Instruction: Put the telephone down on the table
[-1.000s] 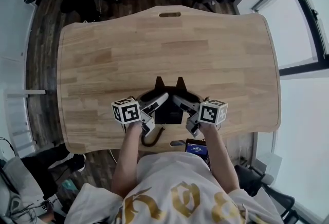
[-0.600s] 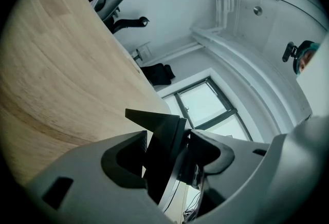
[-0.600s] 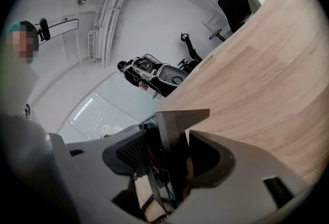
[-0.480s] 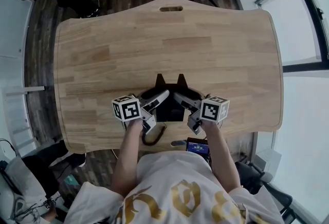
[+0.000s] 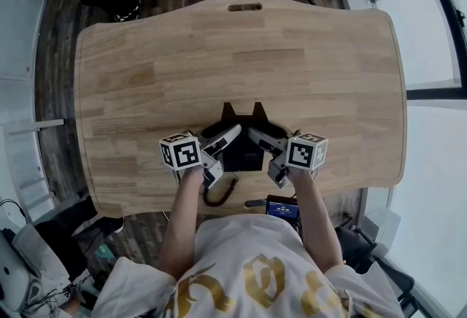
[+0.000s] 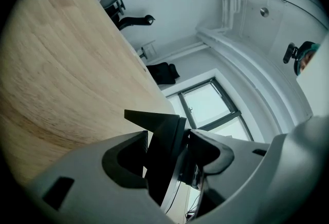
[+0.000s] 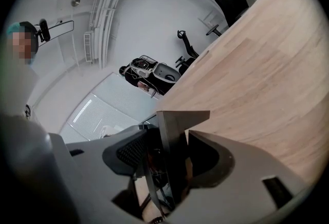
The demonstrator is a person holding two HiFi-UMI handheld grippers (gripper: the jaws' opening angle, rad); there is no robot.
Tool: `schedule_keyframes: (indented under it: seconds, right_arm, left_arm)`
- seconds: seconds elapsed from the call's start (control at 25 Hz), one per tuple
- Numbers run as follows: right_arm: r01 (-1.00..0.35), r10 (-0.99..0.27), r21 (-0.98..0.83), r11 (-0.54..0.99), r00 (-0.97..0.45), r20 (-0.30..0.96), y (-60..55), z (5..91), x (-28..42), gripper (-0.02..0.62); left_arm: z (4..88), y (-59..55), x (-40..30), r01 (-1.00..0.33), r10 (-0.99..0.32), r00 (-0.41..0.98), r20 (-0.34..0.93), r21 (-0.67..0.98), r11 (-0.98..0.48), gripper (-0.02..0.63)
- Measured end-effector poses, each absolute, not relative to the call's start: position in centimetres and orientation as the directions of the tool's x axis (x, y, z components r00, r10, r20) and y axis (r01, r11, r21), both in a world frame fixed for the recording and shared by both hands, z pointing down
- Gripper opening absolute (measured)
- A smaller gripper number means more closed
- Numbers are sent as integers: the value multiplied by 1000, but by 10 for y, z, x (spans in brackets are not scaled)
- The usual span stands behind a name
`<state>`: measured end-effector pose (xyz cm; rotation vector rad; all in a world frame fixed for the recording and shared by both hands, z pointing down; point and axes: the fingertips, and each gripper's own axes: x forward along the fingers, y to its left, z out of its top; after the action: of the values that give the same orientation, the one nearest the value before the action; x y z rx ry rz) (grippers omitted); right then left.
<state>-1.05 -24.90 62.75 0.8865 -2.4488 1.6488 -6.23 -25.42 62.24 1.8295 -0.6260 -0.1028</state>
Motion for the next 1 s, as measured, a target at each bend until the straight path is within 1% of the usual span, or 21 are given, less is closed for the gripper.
schedule_keyframes:
  seconds: [0.56,1.0]
  right_arm:
    - [-490,-424,-842,225,-828,368,-258,645,-8,229]
    - [-487,-425,-844,227,-829,364,-259,647,-10,229]
  left_arm:
    - [641,-262,-63,-389,-474,835,280,909,-149,241]
    - [646,-265,-66,-387,-484,829,282,912,-133,242]
